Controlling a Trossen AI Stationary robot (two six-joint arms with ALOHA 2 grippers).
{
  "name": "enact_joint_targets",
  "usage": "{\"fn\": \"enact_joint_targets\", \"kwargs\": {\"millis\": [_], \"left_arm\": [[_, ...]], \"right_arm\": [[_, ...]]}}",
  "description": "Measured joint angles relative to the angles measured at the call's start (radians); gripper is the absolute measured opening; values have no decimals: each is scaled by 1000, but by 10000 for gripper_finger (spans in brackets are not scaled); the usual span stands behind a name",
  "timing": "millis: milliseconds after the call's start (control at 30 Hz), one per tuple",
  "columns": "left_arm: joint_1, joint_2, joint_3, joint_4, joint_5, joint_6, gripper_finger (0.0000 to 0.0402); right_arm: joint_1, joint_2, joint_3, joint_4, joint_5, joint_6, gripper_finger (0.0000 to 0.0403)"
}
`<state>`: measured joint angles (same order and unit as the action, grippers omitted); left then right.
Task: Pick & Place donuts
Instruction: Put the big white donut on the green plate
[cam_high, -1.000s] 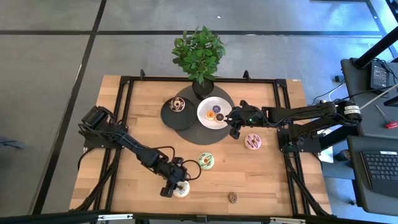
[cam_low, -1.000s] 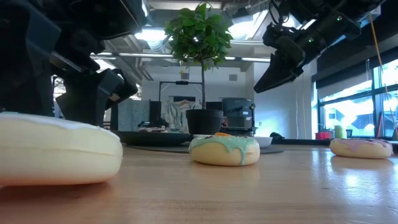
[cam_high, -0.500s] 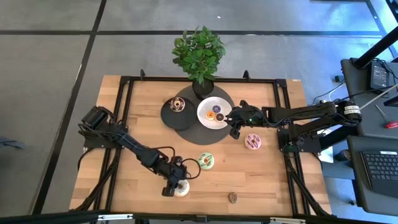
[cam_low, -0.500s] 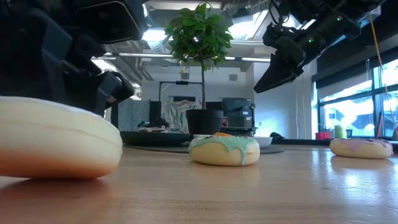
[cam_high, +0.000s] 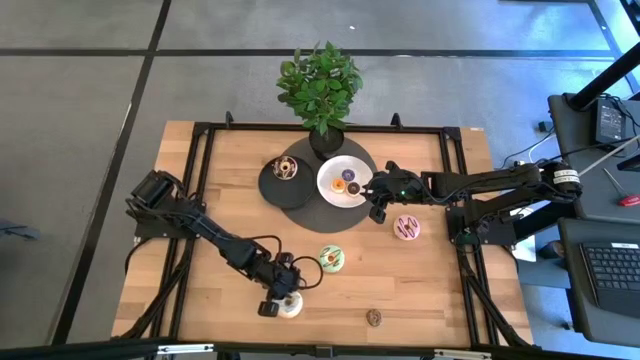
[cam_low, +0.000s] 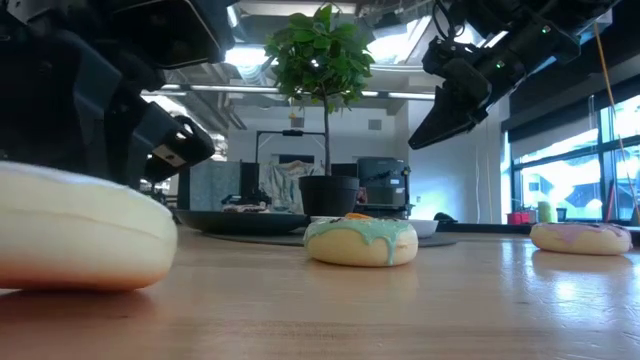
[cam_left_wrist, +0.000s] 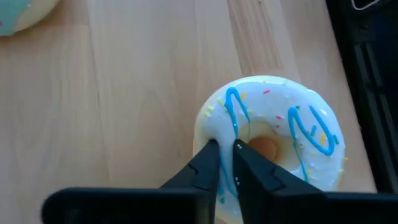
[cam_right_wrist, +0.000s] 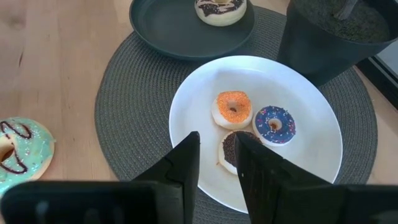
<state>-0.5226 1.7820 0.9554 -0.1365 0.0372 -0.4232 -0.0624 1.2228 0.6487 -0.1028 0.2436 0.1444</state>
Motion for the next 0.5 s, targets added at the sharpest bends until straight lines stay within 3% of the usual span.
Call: {"fn": "enact_joint_targets", "kwargs": {"millis": [200,367,500], "left_arm": [[33,-67,60,-211,40,0,6],[83,-202,77,-418,-126,8,12],[161,-322,78,-607,-342,-71,10]], "right_arm": [[0,0,0,0,0,0,104],[0,0,0,0,0,0,104],[0,0,0,2,0,-9,104]]}}
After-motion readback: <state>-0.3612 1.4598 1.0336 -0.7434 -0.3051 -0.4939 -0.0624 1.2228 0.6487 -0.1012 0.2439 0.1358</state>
